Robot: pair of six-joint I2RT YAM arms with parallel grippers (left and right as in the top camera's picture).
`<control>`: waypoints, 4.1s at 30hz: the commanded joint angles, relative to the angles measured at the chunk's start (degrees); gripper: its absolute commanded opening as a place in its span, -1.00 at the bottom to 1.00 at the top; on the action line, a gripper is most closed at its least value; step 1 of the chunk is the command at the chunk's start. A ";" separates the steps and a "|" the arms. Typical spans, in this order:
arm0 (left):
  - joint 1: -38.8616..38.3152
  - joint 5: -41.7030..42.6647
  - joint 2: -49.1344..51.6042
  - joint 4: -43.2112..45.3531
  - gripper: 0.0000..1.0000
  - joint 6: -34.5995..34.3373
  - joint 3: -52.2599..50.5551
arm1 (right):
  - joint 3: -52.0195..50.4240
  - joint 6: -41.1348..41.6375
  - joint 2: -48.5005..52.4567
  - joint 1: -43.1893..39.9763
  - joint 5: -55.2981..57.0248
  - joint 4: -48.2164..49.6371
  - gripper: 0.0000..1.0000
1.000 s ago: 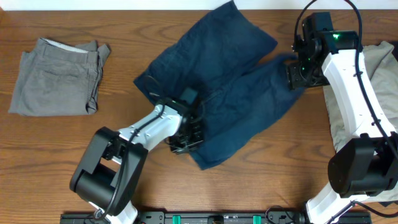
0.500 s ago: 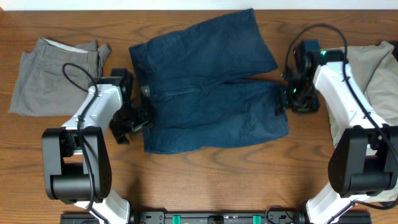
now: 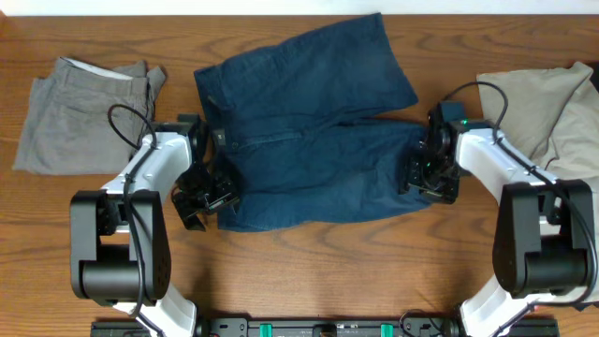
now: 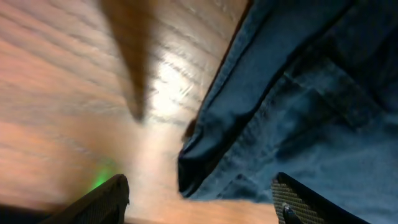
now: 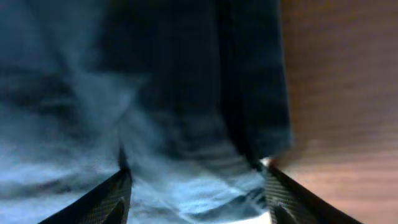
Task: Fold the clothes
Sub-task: 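Grasp the shorts leg hems with both grippers to straighten, then lift the leg hems with both grippers and fold them up toward the waistband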
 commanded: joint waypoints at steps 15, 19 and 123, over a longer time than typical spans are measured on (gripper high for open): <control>-4.24 1.77 0.31 2.32 0.47 -7.48 -1.62 | -6.51 15.15 0.79 -2.51 13.03 -0.66 -0.04; -5.40 1.29 0.31 2.97 0.48 -10.99 -3.06 | -6.51 16.13 0.79 -4.48 14.47 -3.56 -0.03; 4.00 -3.85 -15.21 33.68 0.22 -28.85 -4.42 | 16.83 -9.18 5.40 4.46 -2.82 41.57 0.98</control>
